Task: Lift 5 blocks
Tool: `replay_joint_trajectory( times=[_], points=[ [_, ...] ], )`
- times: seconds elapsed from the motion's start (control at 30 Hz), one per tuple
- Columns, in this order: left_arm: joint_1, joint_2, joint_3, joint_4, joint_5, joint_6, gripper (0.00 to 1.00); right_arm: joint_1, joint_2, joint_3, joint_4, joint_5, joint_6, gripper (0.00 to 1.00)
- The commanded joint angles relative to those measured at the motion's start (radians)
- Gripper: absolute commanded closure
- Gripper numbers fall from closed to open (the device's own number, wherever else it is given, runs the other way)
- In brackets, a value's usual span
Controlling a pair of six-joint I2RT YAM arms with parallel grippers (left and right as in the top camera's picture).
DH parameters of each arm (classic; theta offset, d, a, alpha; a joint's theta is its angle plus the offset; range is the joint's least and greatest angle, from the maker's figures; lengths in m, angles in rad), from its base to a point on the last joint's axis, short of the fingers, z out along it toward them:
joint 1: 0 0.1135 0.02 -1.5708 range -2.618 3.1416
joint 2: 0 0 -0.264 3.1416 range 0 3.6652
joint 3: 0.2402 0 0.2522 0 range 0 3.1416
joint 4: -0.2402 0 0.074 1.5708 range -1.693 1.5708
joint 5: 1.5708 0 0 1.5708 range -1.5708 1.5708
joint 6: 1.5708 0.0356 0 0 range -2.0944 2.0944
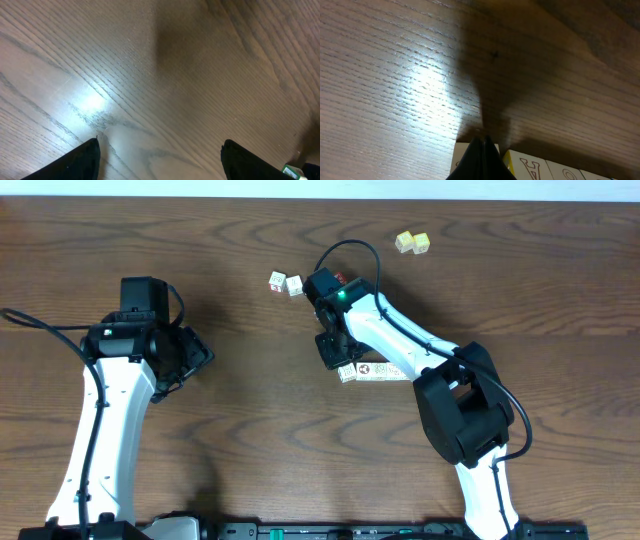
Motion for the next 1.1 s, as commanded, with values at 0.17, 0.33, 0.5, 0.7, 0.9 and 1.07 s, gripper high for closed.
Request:
replay_joint_trajectory(
  times=[0.17,0.33,0.5,0.7,0.9,1.07],
  points=[
    [0.004,-0.01,0.018,-0.003,-0.005,0.006,0.22,-0.002,0.004,0.066,-0.035,0.006,0.02,0.99],
    [0.004,-0.01,0.018,-0.003,-0.005,0.006,0.22,0.0,0.004,0.123,-0.111,-0.084,-0.014,0.99],
    [0.004,-0.01,0.018,-0.003,-0.005,0.006,0.22,0.005,0.004,0.116,-0.183,-0.167,-0.07,0.99],
    [0.004,-0.01,0.018,-0.003,-0.005,0.006,0.22,0.039,0.004,0.082,-0.148,-0.166,-0.081,0.99],
    [0.004,-0.01,0.018,-0.003,-0.005,0.006,0.22,0.058,0.004,0.036,-0.068,-0.146,-0.049,0.99],
    [0.004,-0.01,0.018,-0.003,-0.005,0.006,0.22,0.059,0.004,0.009,-0.039,-0.054,0.039,0.99]
  ],
)
